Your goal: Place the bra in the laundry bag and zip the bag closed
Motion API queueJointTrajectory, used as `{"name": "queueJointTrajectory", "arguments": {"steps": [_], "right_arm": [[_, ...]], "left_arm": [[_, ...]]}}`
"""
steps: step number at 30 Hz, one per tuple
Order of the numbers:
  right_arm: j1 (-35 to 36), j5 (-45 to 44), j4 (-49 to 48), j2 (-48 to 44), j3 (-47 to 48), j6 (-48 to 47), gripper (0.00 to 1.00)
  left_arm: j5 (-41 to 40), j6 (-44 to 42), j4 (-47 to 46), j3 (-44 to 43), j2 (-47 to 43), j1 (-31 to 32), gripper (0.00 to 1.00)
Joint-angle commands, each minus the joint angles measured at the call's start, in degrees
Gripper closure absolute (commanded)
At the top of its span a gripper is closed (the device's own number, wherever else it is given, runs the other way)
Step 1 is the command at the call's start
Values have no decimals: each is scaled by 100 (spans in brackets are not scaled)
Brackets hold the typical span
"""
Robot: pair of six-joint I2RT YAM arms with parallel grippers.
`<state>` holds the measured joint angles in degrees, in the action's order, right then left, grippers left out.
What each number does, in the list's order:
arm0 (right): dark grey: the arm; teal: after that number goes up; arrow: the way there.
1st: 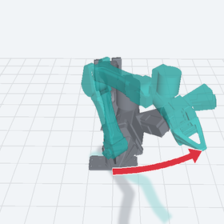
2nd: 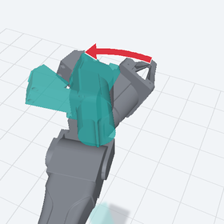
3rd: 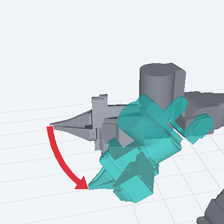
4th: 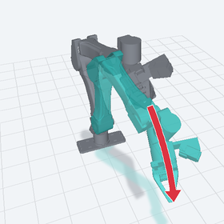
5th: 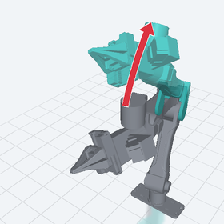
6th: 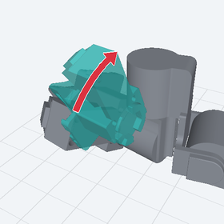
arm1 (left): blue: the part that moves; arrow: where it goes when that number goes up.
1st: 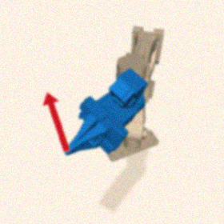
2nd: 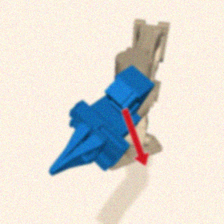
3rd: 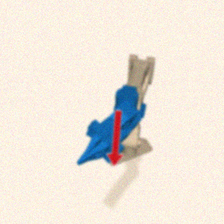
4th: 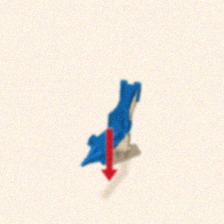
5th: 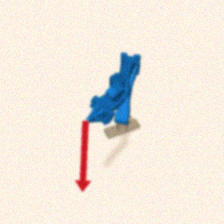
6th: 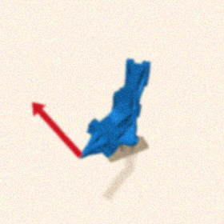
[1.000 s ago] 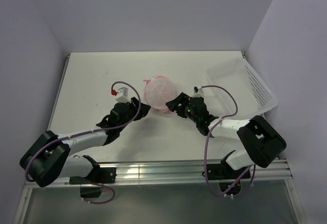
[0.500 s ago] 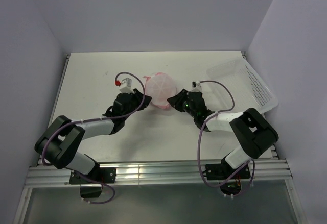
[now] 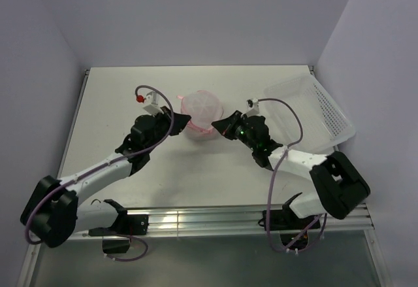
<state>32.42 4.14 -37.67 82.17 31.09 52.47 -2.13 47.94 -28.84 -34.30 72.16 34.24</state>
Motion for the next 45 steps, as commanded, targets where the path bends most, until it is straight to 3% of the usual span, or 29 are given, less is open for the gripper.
{"name": "queueJointTrajectory", "arguments": {"steps": [1,2,6,9,12,13,17,21,24,26,32,41,45], "right_arm": [[158,35,566,-832,143,-228,100],[211,-36,968,-895,178,-289,100],[334,139,999,-957,20,-158,100],[405,95,1077,-870,55,-97,100],[510,-1,1060,-826,81,-53,100],[519,-19,1051,-791,73,-18,100],[581,-89,1007,-650,125,176,100],[590,-194,954,-632,108,273,100],[598,-273,1025,-676,152,273,100],[598,-291,1042,-702,152,264,100],[598,-283,1069,-755,143,246,100],[607,-212,999,-773,64,255,100],[607,-186,937,-808,11,290,100]], "left_arm": [[291,180,403,-506,-702,12,100],[310,224,658,-594,-703,30,100],[231,165,1282,-900,-537,21,98],[-419,-214,1942,-1524,33,-40,73],[-270,-338,1725,-1247,9,3,55],[-349,-347,1646,-1132,-252,56,54],[-1270,-496,2029,-657,-1045,800,54],[-2088,-95,2234,-105,-1467,1795,68],[-1898,328,1629,362,-1442,2236,79],[-1800,417,1434,346,-1153,2350,80],[-1615,356,925,39,-247,2403,72],[-2072,93,345,-94,439,2386,58],[-2256,66,151,-129,676,2368,57]]}}
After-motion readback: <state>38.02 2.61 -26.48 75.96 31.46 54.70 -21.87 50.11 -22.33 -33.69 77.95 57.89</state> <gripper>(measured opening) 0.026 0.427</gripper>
